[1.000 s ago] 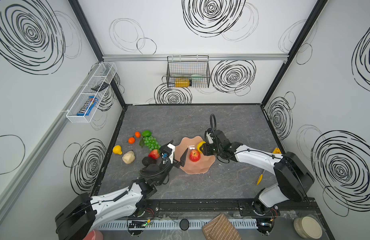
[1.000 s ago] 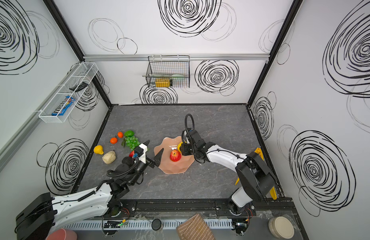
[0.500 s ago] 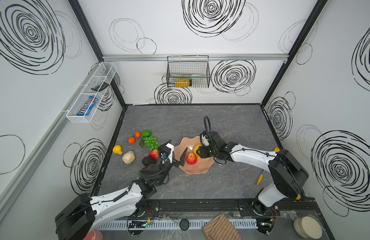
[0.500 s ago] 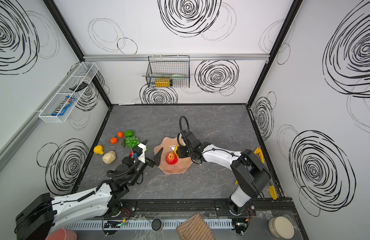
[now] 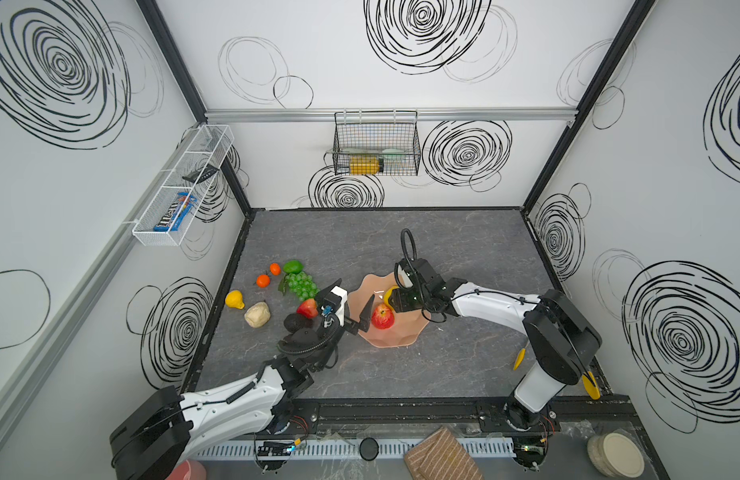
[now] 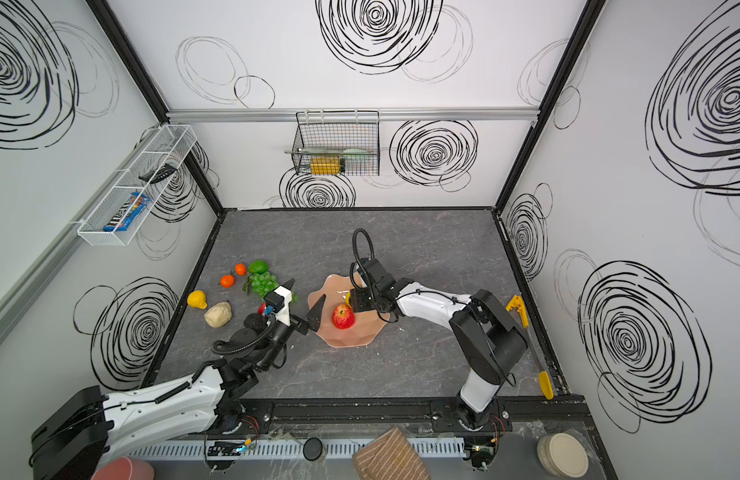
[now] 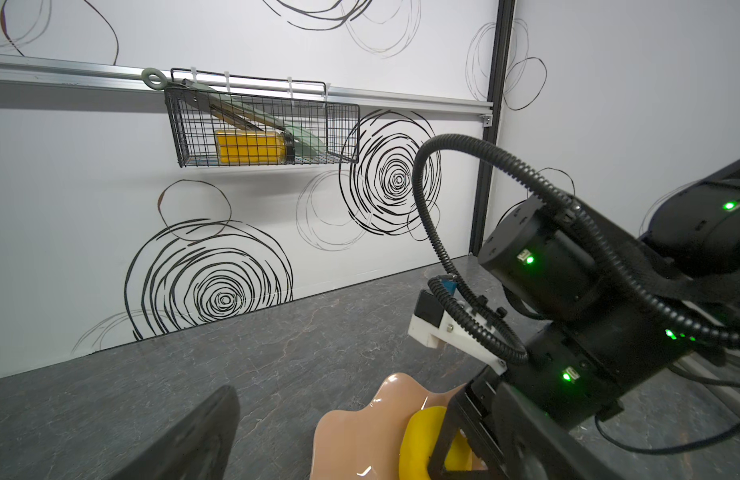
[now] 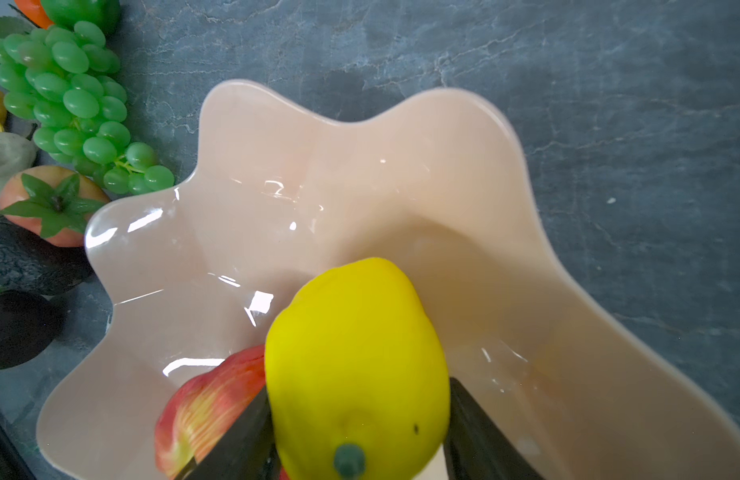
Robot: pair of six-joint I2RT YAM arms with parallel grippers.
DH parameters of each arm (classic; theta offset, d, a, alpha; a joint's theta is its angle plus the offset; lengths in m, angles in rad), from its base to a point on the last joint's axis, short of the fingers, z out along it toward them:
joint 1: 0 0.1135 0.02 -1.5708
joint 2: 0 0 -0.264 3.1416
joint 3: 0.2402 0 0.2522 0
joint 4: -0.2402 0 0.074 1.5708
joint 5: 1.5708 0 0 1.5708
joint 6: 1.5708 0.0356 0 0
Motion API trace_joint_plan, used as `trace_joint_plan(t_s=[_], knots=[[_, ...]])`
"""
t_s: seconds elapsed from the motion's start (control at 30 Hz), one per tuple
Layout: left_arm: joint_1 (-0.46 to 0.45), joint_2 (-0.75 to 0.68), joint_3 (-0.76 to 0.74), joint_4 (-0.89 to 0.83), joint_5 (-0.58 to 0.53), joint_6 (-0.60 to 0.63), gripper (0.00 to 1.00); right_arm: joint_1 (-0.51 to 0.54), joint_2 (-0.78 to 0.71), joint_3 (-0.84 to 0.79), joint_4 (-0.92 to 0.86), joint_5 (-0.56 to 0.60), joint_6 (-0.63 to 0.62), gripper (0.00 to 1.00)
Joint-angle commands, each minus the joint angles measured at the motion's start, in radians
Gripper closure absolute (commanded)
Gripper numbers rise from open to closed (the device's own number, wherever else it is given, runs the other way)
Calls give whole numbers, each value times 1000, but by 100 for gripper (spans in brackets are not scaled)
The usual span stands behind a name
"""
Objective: Place and organize the fake fruits in the fruit bowl
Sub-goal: 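Lower the lemon into the bowl beside the red apple and open the right gripper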
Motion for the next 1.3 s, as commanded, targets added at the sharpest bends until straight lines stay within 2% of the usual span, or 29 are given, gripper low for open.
trace_joint_plan(t_s=[0.0,0.33,0.6,0.77,0.83,1.27], knots=[[7,-7,-9,67,-16,4,1,-2,16,28,-35,24,3,36],[6,5,-7,70,-14,10,1,-8,22,47,-30,9,-4,33],[7,8,-5,69,-13,9,0,-9,-7,35,-41,51,-11,27],[6,13,-5,69,-15,7,0,-11,-14,33,-44,54,-13,26],[6,15,-5,70,-16,7,4,-11,-17,32,-43,53,-13,26],[7,33,0,72,-19,4,4,-12,-58,27,-51,64,-28,24]])
